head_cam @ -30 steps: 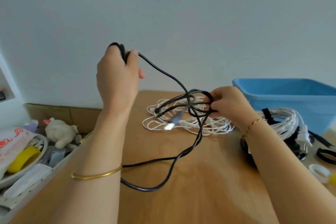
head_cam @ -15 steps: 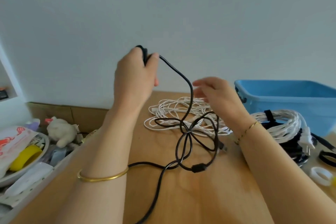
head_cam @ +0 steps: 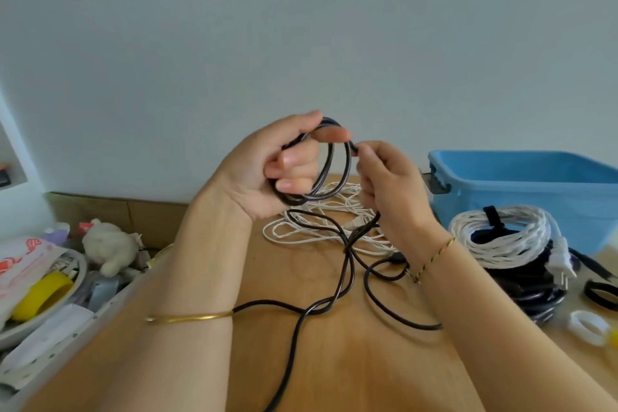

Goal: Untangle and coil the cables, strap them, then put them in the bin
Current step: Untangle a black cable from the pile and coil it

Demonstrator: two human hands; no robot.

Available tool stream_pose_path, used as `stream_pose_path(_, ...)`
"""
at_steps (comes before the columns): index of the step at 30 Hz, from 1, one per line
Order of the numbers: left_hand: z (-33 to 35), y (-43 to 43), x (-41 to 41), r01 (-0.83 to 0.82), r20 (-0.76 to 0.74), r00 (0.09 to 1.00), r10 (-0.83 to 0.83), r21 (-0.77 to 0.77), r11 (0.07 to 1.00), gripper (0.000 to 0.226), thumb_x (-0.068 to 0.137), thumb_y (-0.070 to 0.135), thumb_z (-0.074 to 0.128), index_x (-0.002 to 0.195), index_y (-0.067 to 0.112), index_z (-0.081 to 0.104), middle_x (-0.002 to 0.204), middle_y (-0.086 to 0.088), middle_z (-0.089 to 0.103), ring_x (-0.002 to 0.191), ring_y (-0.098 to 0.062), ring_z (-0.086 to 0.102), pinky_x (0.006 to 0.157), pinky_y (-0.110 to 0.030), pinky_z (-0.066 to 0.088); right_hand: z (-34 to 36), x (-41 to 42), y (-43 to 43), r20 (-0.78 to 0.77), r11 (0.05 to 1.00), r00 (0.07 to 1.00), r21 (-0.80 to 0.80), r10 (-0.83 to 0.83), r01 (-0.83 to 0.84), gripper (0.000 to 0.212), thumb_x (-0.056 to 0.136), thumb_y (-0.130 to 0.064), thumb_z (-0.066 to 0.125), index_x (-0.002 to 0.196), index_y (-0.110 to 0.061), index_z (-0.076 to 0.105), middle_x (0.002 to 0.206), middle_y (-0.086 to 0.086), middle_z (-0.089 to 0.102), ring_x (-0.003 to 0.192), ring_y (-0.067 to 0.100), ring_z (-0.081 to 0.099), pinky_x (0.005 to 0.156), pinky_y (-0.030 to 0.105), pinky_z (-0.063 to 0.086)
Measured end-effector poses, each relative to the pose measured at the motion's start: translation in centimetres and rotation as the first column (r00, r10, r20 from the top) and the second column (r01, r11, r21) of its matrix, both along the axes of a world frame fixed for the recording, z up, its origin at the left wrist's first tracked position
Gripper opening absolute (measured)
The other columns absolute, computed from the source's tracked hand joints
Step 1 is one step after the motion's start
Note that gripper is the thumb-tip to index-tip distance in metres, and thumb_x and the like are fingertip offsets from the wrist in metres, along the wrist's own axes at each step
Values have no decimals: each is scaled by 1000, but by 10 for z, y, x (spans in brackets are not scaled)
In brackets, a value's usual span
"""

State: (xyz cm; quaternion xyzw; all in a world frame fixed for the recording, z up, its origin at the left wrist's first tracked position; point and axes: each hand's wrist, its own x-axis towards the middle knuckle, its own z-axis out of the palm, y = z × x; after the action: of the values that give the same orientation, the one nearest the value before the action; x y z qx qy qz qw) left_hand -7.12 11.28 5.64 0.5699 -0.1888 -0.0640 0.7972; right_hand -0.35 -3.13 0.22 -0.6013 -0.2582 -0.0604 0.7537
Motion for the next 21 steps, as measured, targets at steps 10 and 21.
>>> stream_pose_path(10,-3,6,11,-361,202,859,471,-414,836,27,103,21,36,113,-2,44,61,1,54,45,-7,40,79,-39,58,-14,-24,27,-59,758,944,-582,324,-297,25,100,-18,39,111,-3,56,65,8,57,47,16,53,52,22,45)
stream_pose_path(21,-15,25,11,-838,746,514,423,542,62,20,99,29,44,102,10,50,75,4,67,72,-18,64,81,-37,49,21,-33,9,207,806,955,-590,213,-52,11,89,-16,61,86,-15,71,55,1,46,45,12,43,45,29,45)
